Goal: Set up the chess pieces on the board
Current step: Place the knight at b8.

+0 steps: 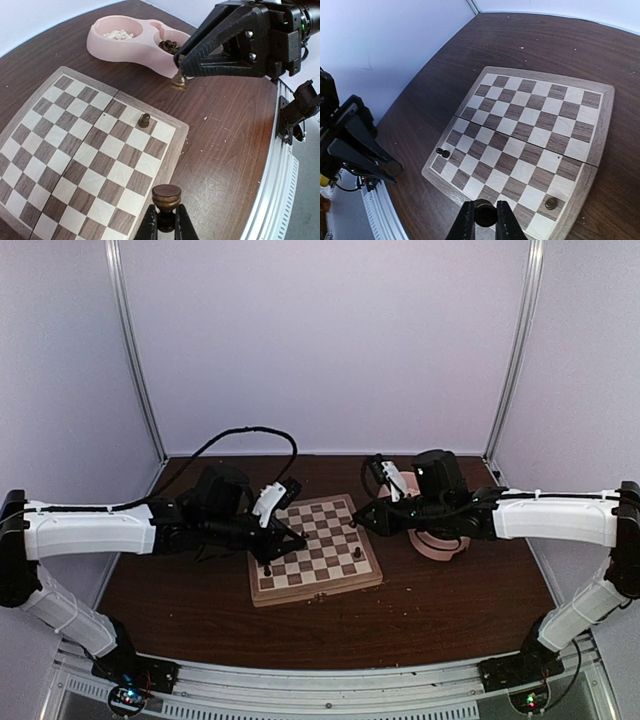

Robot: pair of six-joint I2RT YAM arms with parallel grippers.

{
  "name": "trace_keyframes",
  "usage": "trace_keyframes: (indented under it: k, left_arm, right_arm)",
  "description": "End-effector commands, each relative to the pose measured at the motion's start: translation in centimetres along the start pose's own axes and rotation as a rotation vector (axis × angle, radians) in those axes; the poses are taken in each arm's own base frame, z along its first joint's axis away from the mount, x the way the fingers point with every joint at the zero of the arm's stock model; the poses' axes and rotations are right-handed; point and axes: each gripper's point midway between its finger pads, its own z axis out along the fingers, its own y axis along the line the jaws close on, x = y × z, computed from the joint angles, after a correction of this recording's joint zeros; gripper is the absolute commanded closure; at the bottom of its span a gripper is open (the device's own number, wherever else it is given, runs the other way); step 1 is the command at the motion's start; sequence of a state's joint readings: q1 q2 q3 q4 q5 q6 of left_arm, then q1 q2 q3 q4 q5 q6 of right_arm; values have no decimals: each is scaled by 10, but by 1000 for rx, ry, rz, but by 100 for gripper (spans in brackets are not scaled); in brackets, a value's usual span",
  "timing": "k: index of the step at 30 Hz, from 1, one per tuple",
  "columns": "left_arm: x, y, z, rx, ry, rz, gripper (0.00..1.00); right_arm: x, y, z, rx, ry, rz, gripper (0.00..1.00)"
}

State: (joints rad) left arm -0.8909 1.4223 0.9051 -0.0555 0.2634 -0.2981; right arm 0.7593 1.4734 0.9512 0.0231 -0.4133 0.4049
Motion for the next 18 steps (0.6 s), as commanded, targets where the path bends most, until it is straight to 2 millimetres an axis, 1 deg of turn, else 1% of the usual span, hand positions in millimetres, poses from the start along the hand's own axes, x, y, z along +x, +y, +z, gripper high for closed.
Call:
trace_keyframes:
  k: [1,2,3,4,6,9,14,18]
  left_arm:
    - [-4,4,-26,-61,1,-52,99]
    - [-5,4,-33,-69,-6,-59,99]
    - [-1,6,-37,-84,0,-69,99]
    - [-3,6,-45,-97,-19,-75,99]
    - [-2,8,-55,-117,-54,-92,99]
    - [-4,10,-65,-134,-101,-106,98]
    - [-11,10,-70,-150,-98,-103,98]
    - [-13,10,-72,-146,-112,-144,98]
  right_arm:
    - [-13,-3,-20,107,-62,-117,99]
    - [-19,-3,-23,117,-82,-132,99]
    - [-23,-2,-25,124,-93,-147,99]
    - [-28,-4,-28,143,-108,-162,99]
    - [-36,-7,-34,180,-137,-177,98]
    - [-43,-9,-45,209,-183,-186,98]
    - [-43,-15,-57,263,-184,-203,95]
    - [-40,-26,-69,342,-162,-184,96]
